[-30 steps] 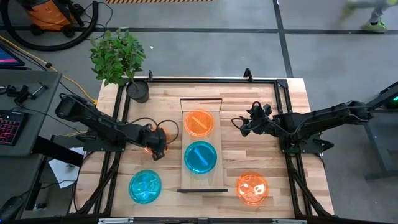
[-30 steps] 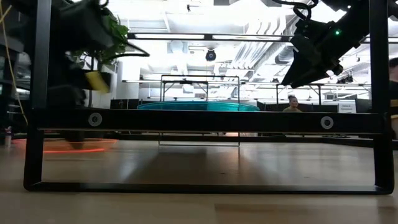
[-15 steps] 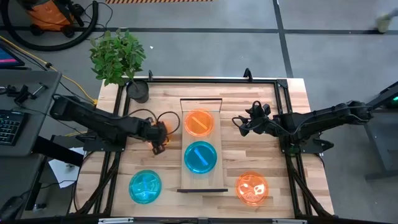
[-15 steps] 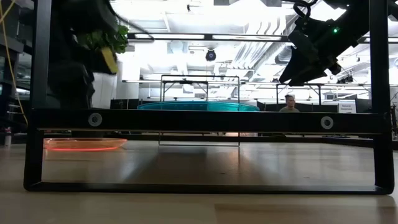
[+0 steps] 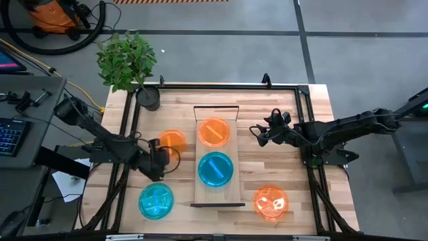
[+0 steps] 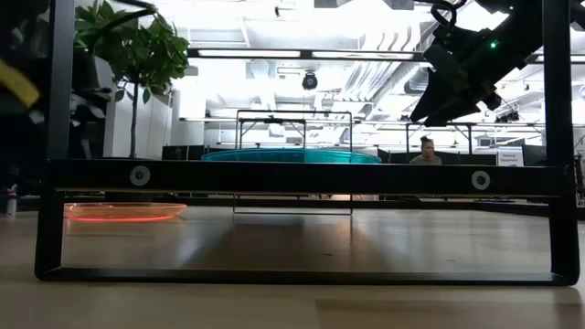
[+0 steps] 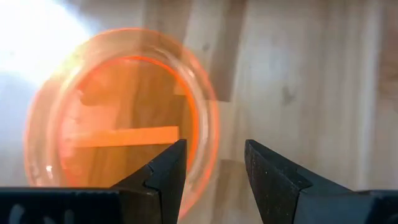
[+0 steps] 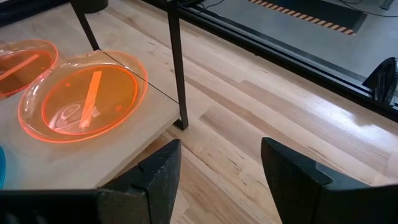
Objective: Place and stack plates onto a shelf
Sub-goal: Stack the left orange plate on top of the orange plate on the shelf, then stack the orange plate on top of the orange plate on the shelf
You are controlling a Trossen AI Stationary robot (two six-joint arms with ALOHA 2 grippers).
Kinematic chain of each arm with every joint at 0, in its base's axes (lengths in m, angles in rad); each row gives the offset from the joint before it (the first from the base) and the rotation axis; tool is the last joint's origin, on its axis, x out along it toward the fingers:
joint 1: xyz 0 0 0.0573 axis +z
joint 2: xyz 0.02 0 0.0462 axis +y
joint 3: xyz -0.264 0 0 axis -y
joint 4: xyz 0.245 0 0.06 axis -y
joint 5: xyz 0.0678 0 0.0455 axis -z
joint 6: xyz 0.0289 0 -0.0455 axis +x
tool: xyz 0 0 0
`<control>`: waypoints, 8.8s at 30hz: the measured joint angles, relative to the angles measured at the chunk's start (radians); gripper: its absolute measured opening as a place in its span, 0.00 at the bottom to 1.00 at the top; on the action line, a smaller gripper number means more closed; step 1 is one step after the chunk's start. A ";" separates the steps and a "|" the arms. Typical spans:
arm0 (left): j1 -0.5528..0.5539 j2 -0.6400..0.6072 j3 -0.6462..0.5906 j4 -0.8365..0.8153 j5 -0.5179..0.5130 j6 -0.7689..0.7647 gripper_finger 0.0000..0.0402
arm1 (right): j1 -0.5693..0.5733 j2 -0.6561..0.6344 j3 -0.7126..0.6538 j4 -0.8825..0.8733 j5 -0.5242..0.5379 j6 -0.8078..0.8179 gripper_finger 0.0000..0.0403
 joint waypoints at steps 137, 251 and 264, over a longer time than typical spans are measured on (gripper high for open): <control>0.419 -0.142 -0.029 1.059 0.319 0.611 0.35 | 0.406 0.127 -0.002 -0.191 -0.515 0.563 0.51; 0.419 -0.141 -0.029 1.076 0.319 0.620 0.35 | 0.820 0.477 0.003 -0.042 -0.538 0.963 0.03; 0.419 -0.141 -0.029 1.076 0.319 0.620 0.35 | 0.811 0.332 -0.005 -0.153 -0.531 0.948 0.00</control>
